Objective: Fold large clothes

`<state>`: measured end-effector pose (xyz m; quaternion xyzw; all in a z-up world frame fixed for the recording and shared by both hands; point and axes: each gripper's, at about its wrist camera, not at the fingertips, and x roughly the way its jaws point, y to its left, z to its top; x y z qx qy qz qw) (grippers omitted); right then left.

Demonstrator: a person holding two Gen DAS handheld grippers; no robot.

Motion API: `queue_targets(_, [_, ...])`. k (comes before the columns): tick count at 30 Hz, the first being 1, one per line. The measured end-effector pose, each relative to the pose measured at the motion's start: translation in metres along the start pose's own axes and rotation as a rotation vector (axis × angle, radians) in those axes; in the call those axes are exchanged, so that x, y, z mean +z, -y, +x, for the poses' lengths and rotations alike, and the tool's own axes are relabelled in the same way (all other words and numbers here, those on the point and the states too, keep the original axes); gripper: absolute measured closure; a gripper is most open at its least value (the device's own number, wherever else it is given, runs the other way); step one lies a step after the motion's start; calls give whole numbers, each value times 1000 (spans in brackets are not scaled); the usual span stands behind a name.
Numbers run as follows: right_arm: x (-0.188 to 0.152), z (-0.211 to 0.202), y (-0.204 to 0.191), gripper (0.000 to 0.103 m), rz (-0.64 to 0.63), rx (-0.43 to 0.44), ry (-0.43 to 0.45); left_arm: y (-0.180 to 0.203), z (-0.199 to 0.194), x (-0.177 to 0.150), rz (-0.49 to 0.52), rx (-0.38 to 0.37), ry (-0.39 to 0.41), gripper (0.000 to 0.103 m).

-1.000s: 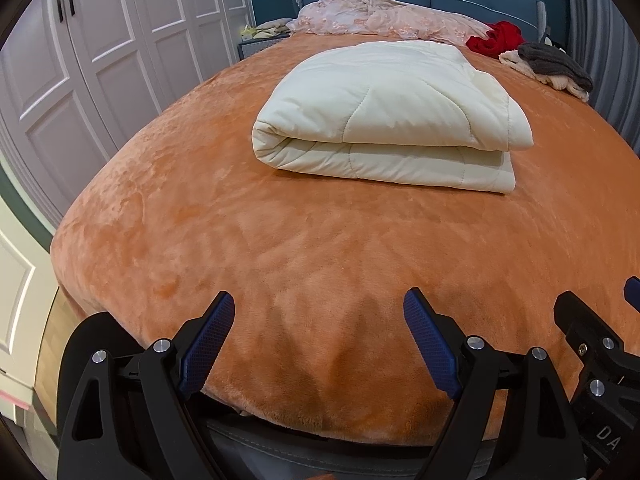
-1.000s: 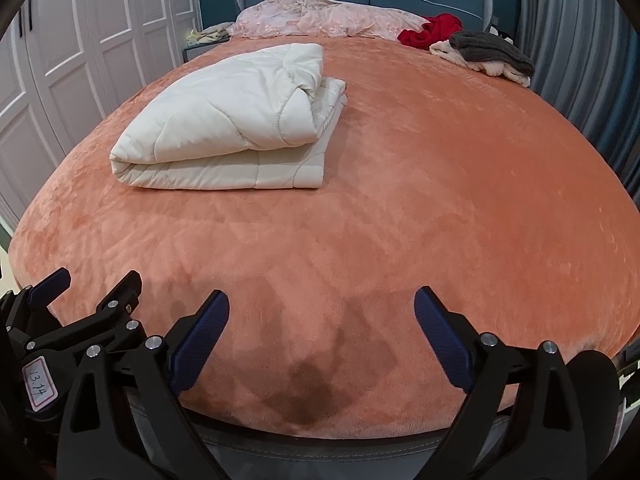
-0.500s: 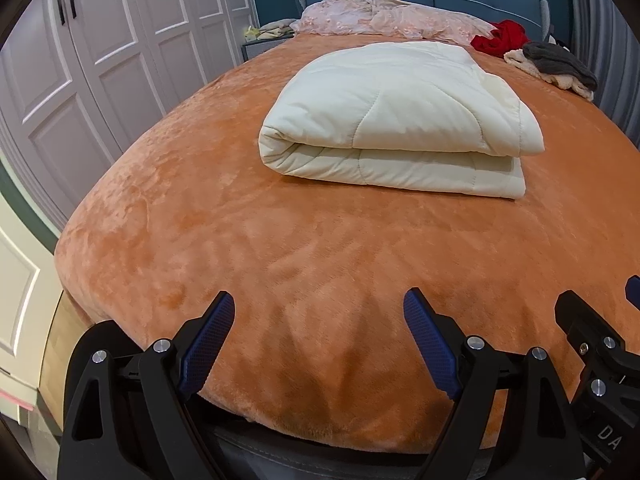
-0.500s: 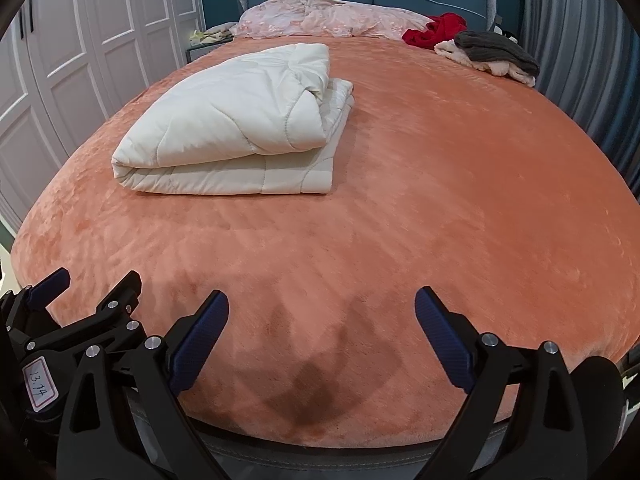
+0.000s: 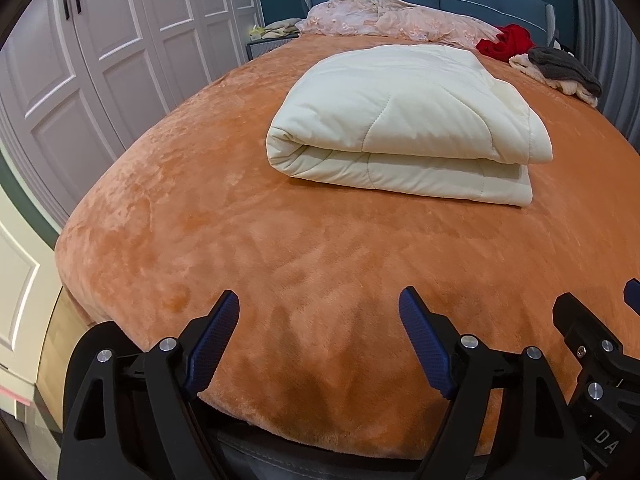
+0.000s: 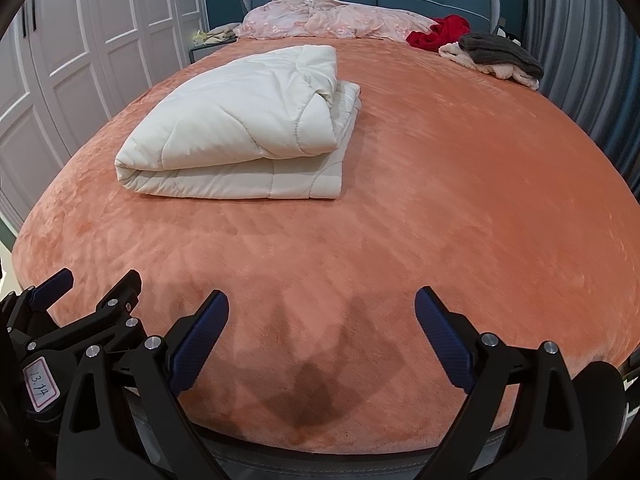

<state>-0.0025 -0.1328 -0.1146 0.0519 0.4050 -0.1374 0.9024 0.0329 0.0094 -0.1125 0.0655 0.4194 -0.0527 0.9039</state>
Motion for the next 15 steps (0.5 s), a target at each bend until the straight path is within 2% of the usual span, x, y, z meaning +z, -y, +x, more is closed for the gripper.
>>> queue_targets(15, [2,1,-1,11,-2,0,1,-4,2,3,-17,-5,-1,25])
